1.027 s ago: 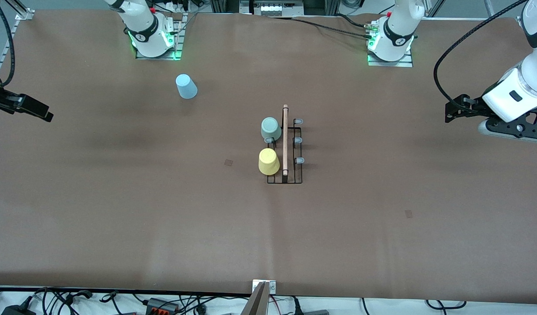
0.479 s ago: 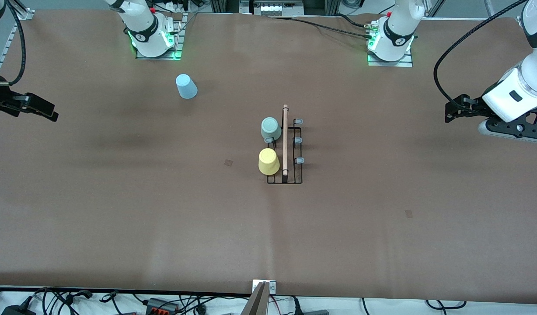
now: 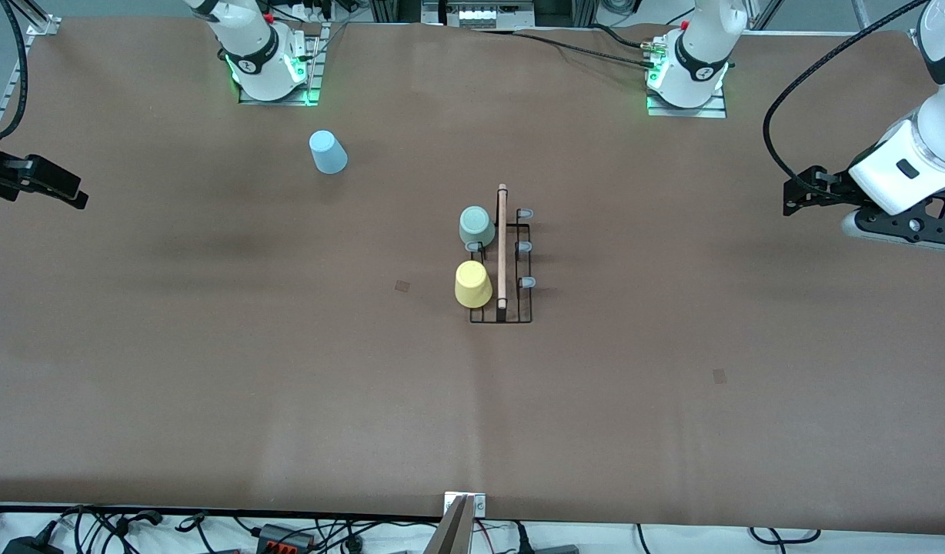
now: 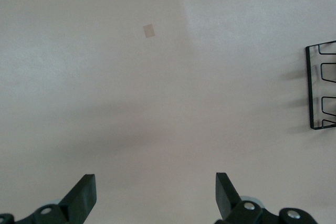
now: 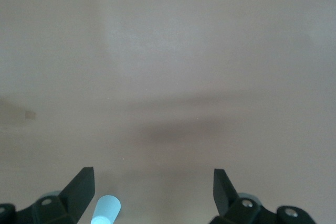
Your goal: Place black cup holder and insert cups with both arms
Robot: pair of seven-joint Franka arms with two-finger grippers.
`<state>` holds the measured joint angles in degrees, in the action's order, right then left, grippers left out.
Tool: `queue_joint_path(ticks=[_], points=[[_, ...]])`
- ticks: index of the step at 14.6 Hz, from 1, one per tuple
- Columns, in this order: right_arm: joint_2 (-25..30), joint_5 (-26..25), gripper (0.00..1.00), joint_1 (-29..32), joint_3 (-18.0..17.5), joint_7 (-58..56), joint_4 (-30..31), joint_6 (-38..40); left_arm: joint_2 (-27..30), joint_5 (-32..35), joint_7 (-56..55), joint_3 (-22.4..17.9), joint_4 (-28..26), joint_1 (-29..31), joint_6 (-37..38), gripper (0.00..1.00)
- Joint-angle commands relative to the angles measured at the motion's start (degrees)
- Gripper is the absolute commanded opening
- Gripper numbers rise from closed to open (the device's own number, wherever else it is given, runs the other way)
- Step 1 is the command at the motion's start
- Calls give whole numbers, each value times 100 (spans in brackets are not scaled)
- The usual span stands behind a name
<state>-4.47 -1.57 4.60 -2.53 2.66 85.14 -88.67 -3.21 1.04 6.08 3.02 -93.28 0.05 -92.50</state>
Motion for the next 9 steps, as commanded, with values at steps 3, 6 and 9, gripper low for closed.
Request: queue_joint_path(ticks=[3,6,9], points=[[52,-2,100,41,-10,-240,-50,52,93,98,24,14,-59,30,39,100],[17,34,100,24,-10,-152,-50,17,93,98,33,14,-59,30,39,100],[16,42,100,33,-19,-161,-41,34,93,98,25,14,-59,30,39,100]])
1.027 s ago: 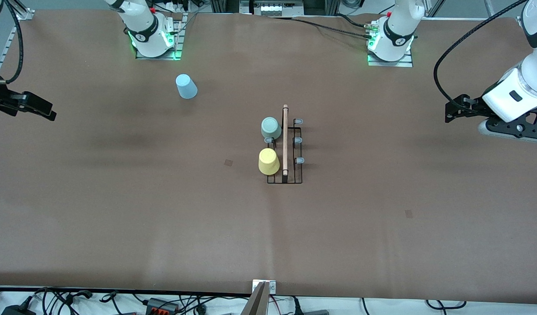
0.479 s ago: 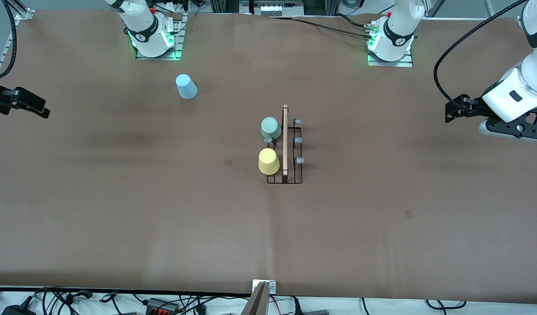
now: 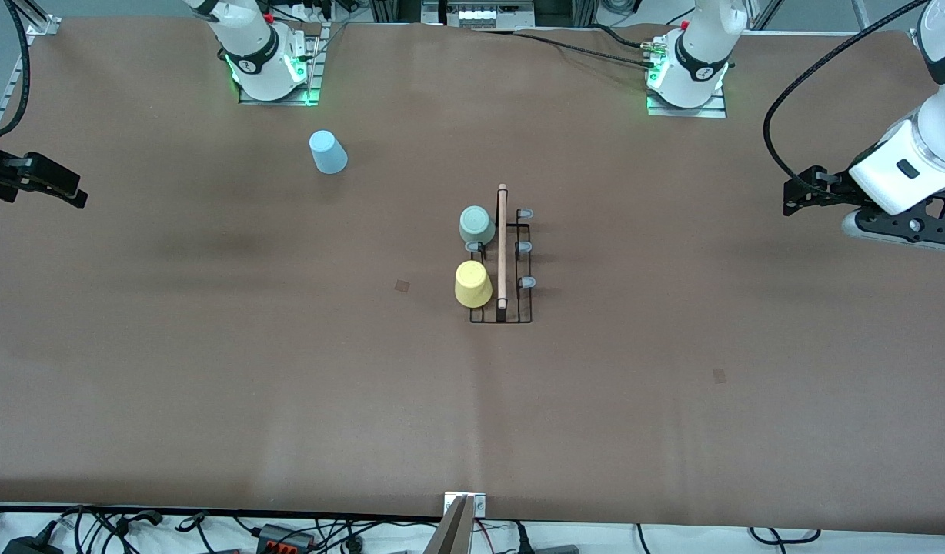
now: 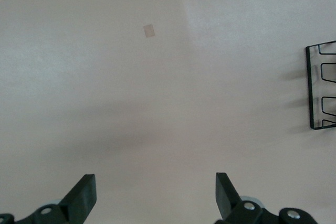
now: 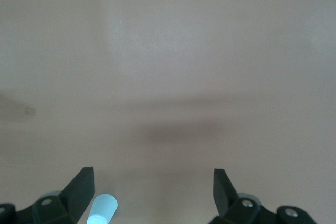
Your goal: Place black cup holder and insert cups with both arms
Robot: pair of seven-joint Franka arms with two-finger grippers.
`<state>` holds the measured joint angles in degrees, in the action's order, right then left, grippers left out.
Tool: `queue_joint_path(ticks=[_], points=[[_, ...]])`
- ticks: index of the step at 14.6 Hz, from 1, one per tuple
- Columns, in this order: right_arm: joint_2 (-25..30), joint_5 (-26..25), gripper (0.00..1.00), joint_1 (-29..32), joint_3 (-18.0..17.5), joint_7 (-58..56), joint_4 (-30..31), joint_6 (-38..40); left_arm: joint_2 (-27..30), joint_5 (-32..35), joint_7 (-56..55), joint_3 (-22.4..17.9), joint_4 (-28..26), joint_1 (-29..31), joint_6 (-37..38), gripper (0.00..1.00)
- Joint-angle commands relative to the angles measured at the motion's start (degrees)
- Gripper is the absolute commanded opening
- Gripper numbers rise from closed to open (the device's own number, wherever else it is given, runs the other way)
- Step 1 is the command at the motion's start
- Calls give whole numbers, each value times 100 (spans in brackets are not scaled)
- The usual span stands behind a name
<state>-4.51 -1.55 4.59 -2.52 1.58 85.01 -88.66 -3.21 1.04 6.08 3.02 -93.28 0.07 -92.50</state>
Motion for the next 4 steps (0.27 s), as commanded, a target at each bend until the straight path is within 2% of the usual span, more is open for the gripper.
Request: queue_joint_path(ticks=[1,4], points=[[21,40,100,42,-11,-70,-37,25,93,98,24,14,-59,28,39,100],[21,40,100,33,-20,-52,-29,16,93,98,24,14,-59,28,39,100]])
